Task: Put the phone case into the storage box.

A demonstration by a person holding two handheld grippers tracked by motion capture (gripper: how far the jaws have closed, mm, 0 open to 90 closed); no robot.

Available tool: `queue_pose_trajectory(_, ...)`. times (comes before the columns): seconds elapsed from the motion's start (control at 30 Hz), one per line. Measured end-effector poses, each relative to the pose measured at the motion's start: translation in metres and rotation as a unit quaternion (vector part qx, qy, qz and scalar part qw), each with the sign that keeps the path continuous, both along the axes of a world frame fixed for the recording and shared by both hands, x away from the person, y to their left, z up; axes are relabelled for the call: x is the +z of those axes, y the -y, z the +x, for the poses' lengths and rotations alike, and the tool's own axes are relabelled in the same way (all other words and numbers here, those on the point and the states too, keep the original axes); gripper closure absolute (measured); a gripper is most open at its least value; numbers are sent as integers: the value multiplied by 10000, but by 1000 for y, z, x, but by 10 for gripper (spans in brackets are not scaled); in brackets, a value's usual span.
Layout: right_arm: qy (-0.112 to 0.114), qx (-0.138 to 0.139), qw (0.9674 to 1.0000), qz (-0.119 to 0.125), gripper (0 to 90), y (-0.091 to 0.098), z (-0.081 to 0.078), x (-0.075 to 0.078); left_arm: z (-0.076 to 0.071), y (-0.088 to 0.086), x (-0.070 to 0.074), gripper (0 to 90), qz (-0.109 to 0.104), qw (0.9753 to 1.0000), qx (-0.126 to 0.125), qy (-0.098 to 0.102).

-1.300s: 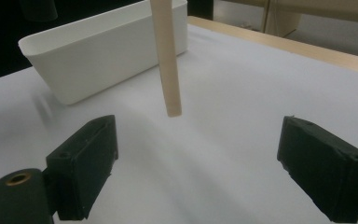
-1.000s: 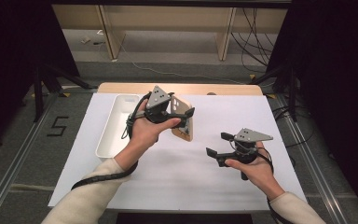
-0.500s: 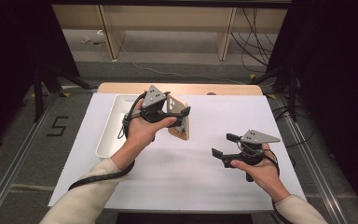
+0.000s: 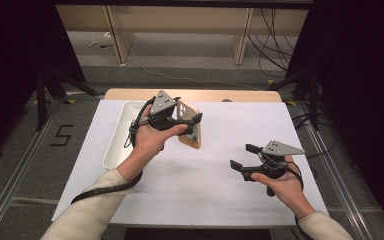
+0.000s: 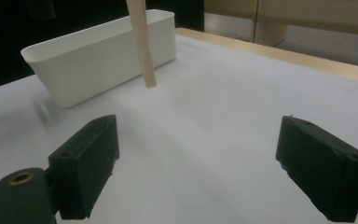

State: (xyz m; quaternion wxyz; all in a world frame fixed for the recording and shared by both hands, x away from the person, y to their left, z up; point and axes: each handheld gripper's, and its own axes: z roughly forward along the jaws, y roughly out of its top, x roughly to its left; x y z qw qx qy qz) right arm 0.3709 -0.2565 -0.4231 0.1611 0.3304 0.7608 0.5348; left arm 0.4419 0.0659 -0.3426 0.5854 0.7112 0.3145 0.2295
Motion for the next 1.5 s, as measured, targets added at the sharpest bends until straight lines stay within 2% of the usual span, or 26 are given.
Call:
queue_pose_trajectory(0.63,144,-35,9999,42,141,13,-6,1,1,-9,3,106,48,10000,75,23)
queue_pose_trajectory(0.93,103,-82,9999,43,141,17,-9,-1,2,-14,8,107,20,9999,113,53)
queue_pose_trajectory(1.27,85,-91,9999,65,141,18,-8,-2,5,-21,6,106,-14,9998,209,-11)
queue_pose_trajectory(1.5,77,-93,9999,78,142,19,-9,-1,6,-26,7,106,-8,9997,261,25)
